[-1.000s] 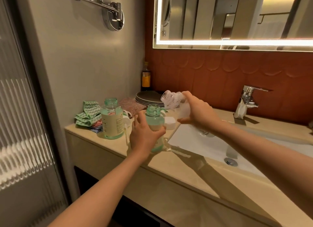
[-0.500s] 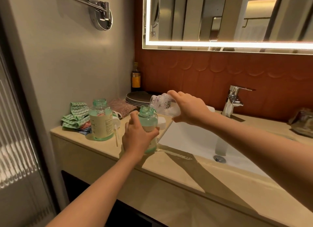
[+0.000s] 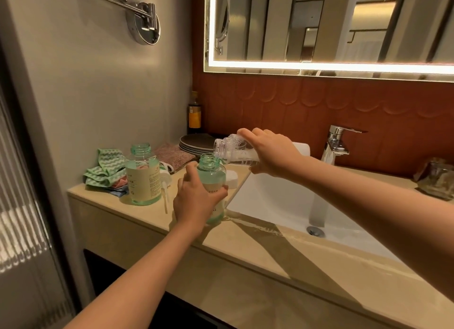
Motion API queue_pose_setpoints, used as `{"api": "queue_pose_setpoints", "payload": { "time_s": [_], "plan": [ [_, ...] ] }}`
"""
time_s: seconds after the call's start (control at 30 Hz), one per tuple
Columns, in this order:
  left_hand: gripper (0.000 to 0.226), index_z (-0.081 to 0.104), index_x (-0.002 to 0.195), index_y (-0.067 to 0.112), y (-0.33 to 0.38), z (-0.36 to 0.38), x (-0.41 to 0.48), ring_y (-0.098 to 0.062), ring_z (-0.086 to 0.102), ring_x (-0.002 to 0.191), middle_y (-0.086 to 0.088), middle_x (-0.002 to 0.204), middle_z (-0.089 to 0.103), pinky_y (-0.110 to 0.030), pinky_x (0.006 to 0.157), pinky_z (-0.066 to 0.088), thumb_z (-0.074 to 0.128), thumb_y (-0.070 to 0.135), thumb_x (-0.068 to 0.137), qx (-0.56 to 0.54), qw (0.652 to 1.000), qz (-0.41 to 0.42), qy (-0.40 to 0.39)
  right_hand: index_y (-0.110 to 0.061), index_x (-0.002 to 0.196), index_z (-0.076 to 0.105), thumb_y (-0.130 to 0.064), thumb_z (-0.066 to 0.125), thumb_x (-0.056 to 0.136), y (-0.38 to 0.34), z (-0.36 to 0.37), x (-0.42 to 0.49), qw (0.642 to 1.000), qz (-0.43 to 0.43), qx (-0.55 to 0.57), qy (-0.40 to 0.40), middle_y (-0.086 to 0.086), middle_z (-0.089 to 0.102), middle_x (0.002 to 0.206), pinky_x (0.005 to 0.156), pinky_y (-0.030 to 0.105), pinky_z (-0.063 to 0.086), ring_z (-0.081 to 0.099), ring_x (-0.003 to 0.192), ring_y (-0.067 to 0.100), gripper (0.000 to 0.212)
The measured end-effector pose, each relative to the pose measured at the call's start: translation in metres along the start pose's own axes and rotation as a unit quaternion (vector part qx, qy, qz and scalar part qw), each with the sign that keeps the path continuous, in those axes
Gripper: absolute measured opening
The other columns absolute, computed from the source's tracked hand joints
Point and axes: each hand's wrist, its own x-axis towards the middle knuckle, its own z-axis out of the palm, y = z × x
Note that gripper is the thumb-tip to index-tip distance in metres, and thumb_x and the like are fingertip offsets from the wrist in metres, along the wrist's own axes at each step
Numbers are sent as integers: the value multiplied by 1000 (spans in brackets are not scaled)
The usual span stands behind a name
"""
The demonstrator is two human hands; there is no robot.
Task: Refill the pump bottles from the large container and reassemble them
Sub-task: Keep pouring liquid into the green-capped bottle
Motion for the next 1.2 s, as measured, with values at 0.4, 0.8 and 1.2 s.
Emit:
{"api": "queue_pose_setpoints", "payload": {
  "time_s": [0.4, 0.8, 1.2],
  "plan": [
    [78, 25, 130, 21, -1, 1, 0, -26, 50, 108, -9, 120, 51, -36, 72, 48, 70, 50, 72, 1, 1000, -2, 1, -24, 139, 29, -29, 74, 77, 0, -2, 0, 1000, -13, -21, 14, 4, 54, 115, 68, 26, 47, 51, 95, 18, 77],
    [79, 25, 129, 20, -1, 1, 0, -26, 51, 106, -9, 118, 52, -37, 71, 50, 69, 52, 72, 11, 1000, 4, 8, -23, 141, 26, -27, 72, 79, -1, -7, 1, 999, -18, -43, 13, 5, 53, 115, 65, 24, 39, 49, 93, 17, 77],
    [80, 25, 130, 20, -2, 2, 0, -26, 50, 107, -9, 120, 52, -38, 72, 52, 70, 51, 72, 7, 1000, 8, 10, -23, 140, 27, -28, 74, 77, -3, -9, 1, 999, -16, -49, 4, 5, 54, 112, 64, 25, 38, 44, 87, 15, 78]
  ]
}}
